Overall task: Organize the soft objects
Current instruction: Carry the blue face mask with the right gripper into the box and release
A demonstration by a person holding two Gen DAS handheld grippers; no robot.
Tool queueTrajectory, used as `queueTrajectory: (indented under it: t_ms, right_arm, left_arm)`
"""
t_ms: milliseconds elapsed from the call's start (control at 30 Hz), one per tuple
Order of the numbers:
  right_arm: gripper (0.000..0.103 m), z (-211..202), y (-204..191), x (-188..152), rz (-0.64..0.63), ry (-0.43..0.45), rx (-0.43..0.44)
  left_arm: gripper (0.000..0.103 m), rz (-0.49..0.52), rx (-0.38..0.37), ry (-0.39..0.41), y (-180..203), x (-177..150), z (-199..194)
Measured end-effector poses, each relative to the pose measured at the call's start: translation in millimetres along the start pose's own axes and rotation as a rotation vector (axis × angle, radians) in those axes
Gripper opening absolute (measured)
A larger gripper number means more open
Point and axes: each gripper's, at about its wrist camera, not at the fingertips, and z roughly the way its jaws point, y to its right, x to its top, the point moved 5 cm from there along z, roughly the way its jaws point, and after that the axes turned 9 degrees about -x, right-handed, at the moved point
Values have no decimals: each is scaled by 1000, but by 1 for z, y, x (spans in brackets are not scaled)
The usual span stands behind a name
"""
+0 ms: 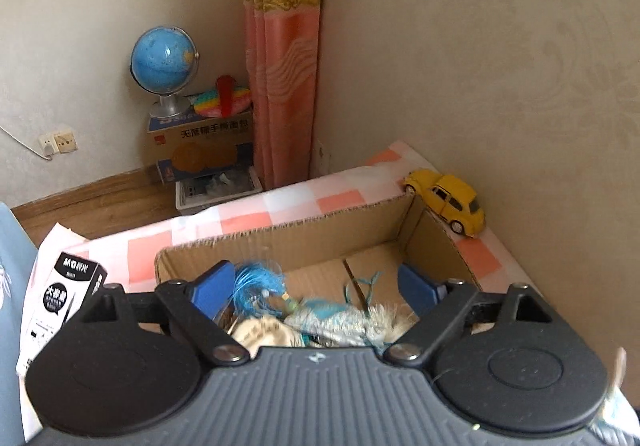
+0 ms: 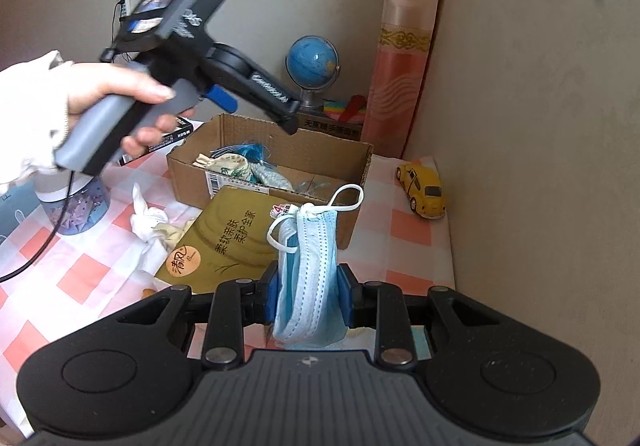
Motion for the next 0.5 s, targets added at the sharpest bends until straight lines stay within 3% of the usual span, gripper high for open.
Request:
queueTrajectory:
  t_ms: [233, 367, 500]
  right_arm:
    - [33, 9, -3, 16, -26, 8, -7]
    - [33, 21, -4, 35, -42, 11, -7]
    - [33, 42, -8, 57, -69, 3, -24]
  left_arm:
    - [96, 99, 31, 16, 4, -28, -50]
    - [97, 112, 10, -15, 6, -62, -85]
    - [97, 144, 45, 11, 11, -96, -122]
